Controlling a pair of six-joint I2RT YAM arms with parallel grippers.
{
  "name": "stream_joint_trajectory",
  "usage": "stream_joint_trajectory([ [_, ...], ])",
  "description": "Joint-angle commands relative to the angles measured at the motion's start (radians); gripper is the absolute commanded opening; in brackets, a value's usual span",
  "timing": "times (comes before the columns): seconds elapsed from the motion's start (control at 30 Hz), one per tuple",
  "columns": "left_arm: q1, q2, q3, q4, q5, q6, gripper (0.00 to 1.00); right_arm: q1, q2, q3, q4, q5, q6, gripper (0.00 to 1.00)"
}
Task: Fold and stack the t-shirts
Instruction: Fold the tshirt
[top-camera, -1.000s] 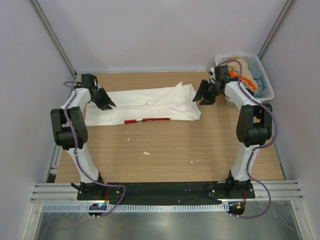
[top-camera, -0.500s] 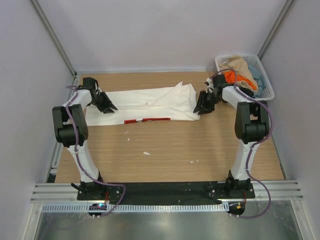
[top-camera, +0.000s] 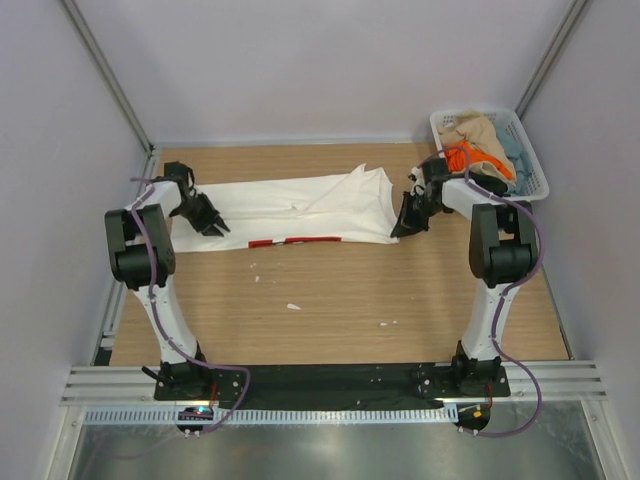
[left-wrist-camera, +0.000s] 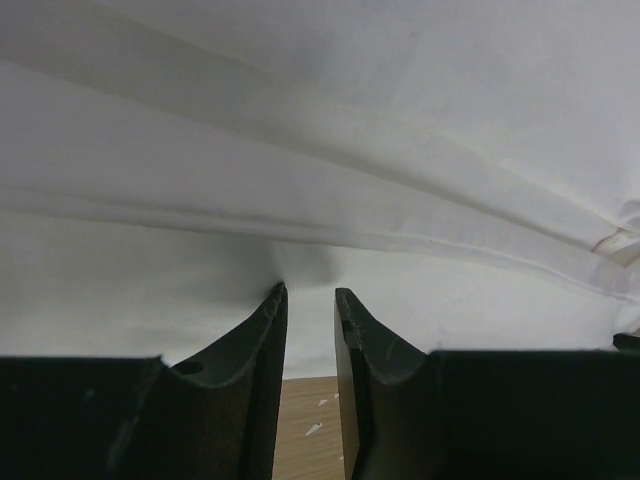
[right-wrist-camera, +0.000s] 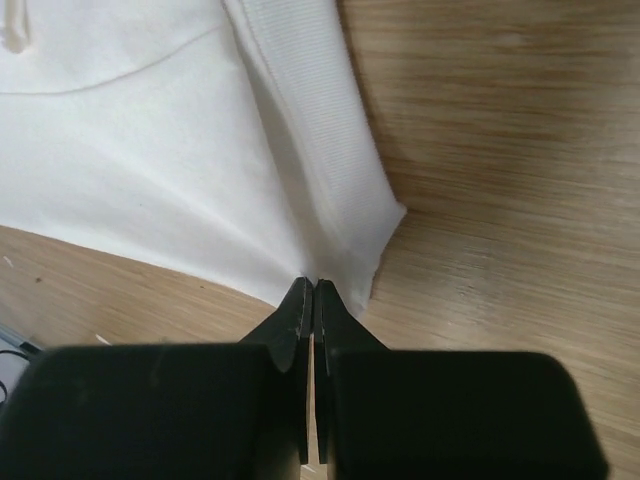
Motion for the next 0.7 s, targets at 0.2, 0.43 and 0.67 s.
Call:
stream_joint_trajectory([
  [0.2,0.008,-0.064,-0.084,-0.068,-0.088,0.082,0.27,0.003,-0.099,-0.045,-0.212,0.278,-0.021,0.01],
  [0.43,-0.02,-0.224,-0.113,-0.108,-0.079,0.098,0.35,0.009,-0.134,0.104,-0.222,0.304,-0.002,0.37],
  [0.67,-0.12,-0.283,-0.038,-0.074,0.039,0.107,0.39,0.02,-0.061,0.193,0.078,0.085,0.25,0.51],
])
